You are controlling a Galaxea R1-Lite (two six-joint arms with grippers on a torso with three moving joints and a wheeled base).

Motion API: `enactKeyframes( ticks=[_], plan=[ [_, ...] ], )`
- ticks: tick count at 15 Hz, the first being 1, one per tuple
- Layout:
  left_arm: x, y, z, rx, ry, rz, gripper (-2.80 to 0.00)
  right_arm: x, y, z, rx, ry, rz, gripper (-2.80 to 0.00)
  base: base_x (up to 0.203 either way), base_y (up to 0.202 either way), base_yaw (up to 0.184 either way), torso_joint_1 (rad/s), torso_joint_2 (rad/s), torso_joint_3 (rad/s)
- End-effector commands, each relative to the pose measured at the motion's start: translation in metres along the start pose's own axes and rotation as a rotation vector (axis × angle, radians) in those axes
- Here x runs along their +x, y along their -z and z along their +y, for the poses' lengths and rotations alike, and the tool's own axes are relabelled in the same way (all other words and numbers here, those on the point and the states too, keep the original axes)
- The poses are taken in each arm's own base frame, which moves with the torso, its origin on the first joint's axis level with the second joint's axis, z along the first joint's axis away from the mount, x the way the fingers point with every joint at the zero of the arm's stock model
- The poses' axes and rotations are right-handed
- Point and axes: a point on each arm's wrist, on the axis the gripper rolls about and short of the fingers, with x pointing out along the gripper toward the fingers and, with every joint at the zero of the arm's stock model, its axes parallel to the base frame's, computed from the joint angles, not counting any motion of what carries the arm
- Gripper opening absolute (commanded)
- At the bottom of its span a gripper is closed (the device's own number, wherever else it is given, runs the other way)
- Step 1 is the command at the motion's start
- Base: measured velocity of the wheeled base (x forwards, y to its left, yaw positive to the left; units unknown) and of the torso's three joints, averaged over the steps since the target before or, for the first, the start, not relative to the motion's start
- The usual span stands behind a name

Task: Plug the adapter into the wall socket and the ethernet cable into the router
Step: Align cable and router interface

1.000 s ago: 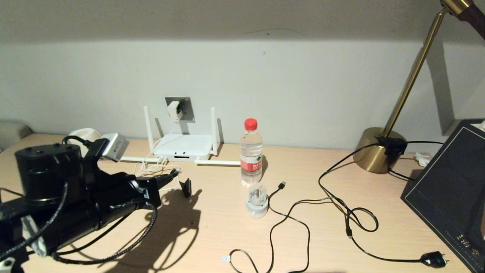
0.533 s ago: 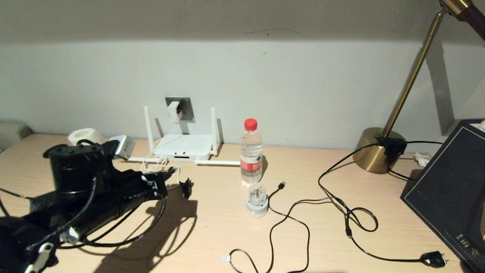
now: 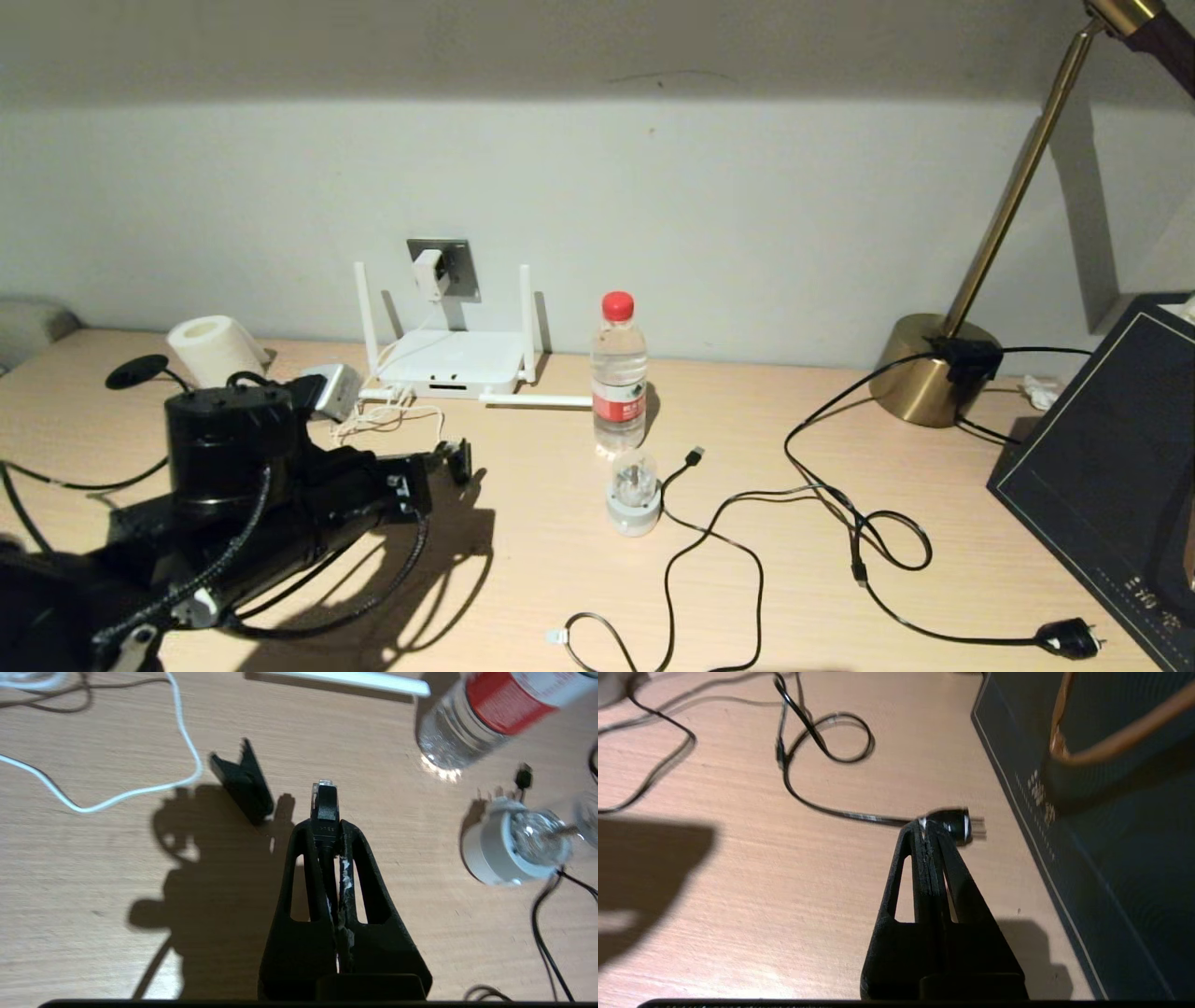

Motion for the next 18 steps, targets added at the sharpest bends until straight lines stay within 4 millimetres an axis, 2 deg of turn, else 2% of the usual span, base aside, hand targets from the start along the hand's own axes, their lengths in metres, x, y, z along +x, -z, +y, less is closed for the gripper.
enactKeyframes(
  ticks=[1,2,8,11,13,16,18],
  plan=[
    [-0.004,0.001,-0.004,0.002,0.019,-0.009,-2.8,0.002,0.007,0.0,-0.001,0.017,0.031,-2.8,0.0,0.0,0.0,0.0,0.0,0.0],
    [-0.003,0.0,-0.005,-0.001,0.024,-0.027,-2.8,0.002,0.011,-0.001,-0.012,0.068,0.057,-2.8,0.0,0.0,0.0,0.0,0.0,0.0],
    [-0.002,0.002,-0.01,-0.096,0.049,-0.046,-2.8,0.002,0.012,-0.001,-0.034,0.053,0.061,-2.8,0.0,0.0,0.0,0.0,0.0,0.0],
    [-0.001,0.006,-0.008,-0.064,-0.016,-0.044,-2.8,0.002,0.012,0.0,-0.008,0.016,0.064,-2.8,0.0,0.0,0.0,0.0,0.0,0.0],
    [-0.002,0.012,-0.007,-0.025,-0.024,-0.022,-2.8,-0.002,0.013,0.0,0.0,-0.031,0.001,-2.8,0.0,0.0,0.0,0.0,0.0,0.0],
    [0.002,0.011,-0.015,-0.01,-0.005,-0.025,-2.8,-0.017,0.018,0.0,0.0,-0.001,-0.194,-2.8,0.0,0.0,0.0,0.0,0.0,0.0],
    [0.005,0.01,-0.015,-0.016,-0.023,-0.035,-2.8,-0.019,0.018,0.0,-0.004,0.015,-0.206,-2.8,0.0,0.0,0.0,0.0,0.0,0.0]
  ],
)
